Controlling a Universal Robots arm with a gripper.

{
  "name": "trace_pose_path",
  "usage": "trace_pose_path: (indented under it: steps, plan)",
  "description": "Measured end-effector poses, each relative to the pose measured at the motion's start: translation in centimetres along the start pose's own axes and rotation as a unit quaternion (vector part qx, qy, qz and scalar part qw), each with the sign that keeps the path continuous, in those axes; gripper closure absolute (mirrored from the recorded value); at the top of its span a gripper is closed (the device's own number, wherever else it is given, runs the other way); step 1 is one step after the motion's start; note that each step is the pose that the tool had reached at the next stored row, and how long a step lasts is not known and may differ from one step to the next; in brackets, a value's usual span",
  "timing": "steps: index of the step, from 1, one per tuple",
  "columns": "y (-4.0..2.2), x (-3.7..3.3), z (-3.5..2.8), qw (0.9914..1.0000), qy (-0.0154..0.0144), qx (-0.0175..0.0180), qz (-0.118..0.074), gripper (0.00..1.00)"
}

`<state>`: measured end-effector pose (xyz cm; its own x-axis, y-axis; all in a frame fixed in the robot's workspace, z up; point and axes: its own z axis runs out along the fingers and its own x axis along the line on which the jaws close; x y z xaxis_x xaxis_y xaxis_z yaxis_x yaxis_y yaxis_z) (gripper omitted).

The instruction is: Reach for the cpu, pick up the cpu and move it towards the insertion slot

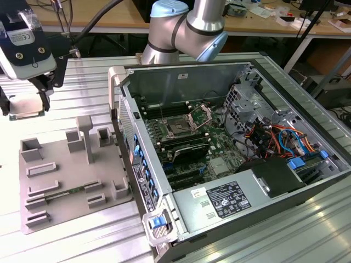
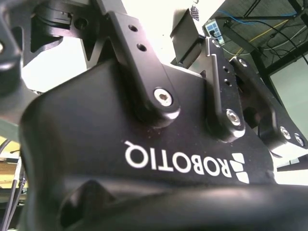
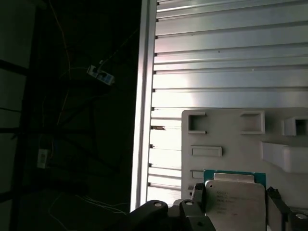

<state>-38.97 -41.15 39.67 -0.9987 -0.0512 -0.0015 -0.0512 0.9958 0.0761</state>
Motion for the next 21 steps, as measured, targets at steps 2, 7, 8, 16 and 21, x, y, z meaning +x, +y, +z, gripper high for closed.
trace_pose_path:
  steps: [2, 7, 8, 16, 21]
  plan:
    - [-0.01, -0.12, 0.00, 1.00000, 0.0000, 0.0000, 0.000, 0.45]
    - [-0.03, -0.48, 0.00, 1.00000, 0.0000, 0.0000, 0.000, 0.45]
    - [-0.03, -0.54, 0.00, 1.00000, 0.0000, 0.0000, 0.000, 0.45]
    - [-0.07, -1.34, 0.00, 1.00000, 0.0000, 0.0000, 0.000, 0.45]
    - [-0.10, -1.92, 0.00, 1.00000, 0.0000, 0.0000, 0.000, 0.45]
